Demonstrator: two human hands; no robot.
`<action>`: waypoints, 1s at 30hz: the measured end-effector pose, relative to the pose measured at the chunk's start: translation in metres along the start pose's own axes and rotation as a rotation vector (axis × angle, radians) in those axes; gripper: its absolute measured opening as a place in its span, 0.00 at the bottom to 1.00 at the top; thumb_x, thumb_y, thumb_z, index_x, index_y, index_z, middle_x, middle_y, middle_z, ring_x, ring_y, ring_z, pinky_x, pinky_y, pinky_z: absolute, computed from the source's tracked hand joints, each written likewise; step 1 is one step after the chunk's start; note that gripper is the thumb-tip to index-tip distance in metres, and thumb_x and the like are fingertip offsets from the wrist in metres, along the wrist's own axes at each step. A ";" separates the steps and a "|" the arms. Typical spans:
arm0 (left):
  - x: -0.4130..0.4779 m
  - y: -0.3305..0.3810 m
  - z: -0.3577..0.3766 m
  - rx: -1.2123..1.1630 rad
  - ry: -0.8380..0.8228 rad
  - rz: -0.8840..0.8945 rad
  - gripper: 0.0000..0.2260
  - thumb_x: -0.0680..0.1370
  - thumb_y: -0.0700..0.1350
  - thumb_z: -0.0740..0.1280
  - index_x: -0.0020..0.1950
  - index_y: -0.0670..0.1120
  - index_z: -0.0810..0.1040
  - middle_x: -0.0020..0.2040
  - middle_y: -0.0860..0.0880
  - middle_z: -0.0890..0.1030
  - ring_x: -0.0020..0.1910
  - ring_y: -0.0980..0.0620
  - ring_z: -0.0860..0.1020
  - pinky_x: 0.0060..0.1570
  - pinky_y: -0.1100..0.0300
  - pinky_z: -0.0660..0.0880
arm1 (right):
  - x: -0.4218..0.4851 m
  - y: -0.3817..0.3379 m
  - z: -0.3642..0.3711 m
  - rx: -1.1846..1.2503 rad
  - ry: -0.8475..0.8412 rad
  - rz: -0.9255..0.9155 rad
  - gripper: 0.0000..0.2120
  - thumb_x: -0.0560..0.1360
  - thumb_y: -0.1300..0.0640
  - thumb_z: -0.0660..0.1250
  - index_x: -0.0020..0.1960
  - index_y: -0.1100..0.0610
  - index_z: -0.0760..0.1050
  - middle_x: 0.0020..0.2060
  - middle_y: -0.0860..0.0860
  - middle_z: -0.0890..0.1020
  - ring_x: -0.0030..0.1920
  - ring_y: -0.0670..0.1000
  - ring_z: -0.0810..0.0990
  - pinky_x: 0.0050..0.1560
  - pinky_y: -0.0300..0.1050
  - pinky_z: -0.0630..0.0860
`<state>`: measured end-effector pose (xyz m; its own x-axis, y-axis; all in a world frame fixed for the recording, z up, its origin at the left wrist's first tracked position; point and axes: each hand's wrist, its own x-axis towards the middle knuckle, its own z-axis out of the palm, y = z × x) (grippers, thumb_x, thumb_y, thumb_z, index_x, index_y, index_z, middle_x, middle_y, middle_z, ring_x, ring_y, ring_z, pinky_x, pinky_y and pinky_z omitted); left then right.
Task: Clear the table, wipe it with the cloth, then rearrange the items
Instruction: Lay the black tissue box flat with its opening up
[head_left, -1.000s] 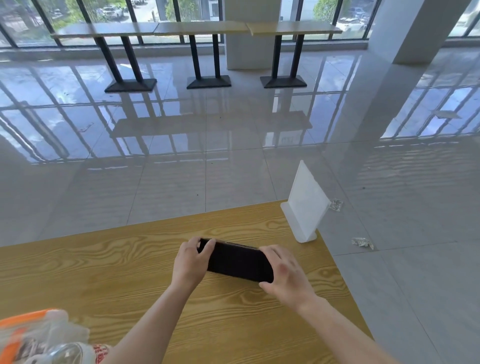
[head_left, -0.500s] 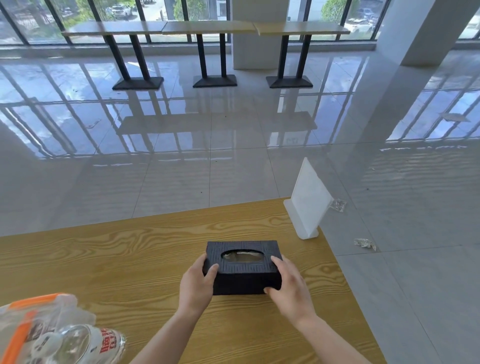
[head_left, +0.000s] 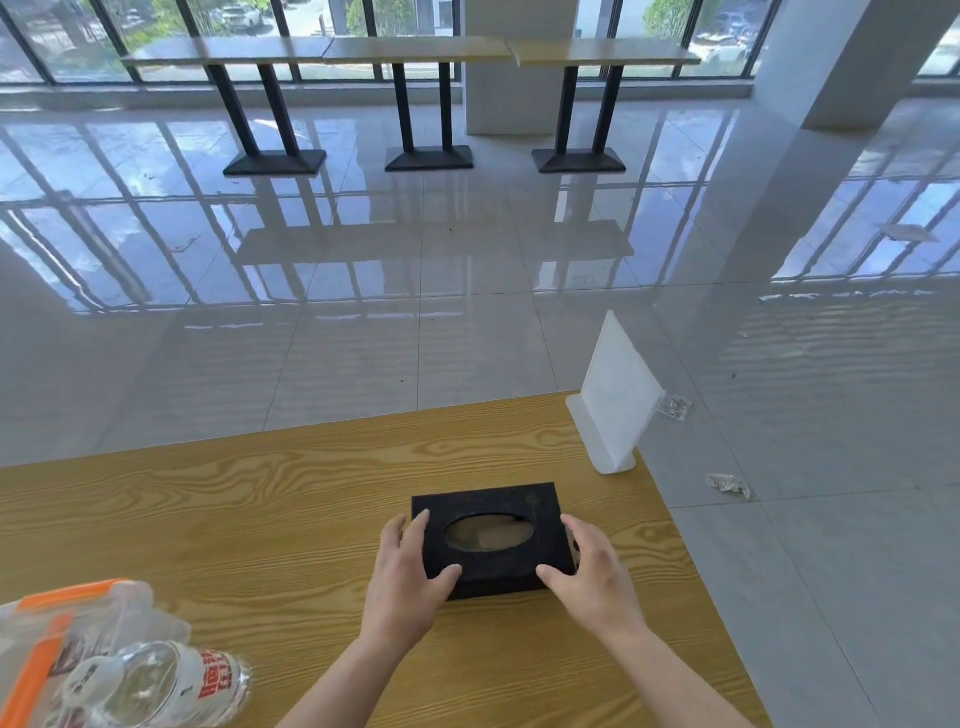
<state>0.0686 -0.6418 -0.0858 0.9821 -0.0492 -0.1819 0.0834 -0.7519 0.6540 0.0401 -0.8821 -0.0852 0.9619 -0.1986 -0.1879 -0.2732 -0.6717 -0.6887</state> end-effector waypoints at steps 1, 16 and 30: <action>-0.001 -0.001 0.000 0.112 -0.019 0.100 0.37 0.74 0.58 0.71 0.78 0.53 0.57 0.79 0.49 0.51 0.78 0.49 0.52 0.71 0.53 0.64 | 0.000 0.001 -0.001 -0.048 -0.011 -0.023 0.36 0.72 0.49 0.74 0.75 0.50 0.63 0.73 0.47 0.66 0.73 0.47 0.64 0.69 0.43 0.65; 0.017 -0.013 0.017 0.553 -0.037 0.494 0.27 0.69 0.52 0.78 0.66 0.51 0.76 0.70 0.42 0.73 0.73 0.42 0.67 0.70 0.48 0.66 | 0.016 0.004 0.010 -0.436 -0.015 -0.445 0.22 0.73 0.53 0.74 0.66 0.50 0.76 0.70 0.51 0.72 0.73 0.51 0.65 0.68 0.46 0.71; 0.057 0.020 0.031 0.560 -0.002 0.495 0.28 0.65 0.48 0.81 0.64 0.54 0.78 0.66 0.37 0.76 0.68 0.37 0.72 0.66 0.46 0.70 | 0.063 0.010 -0.007 -0.418 -0.031 -0.401 0.22 0.78 0.57 0.68 0.71 0.52 0.72 0.75 0.52 0.66 0.77 0.50 0.57 0.73 0.44 0.61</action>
<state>0.1205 -0.6805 -0.1058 0.8820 -0.4700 0.0351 -0.4677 -0.8636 0.1885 0.0977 -0.9062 -0.0986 0.9893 0.1458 0.0060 0.1374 -0.9163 -0.3762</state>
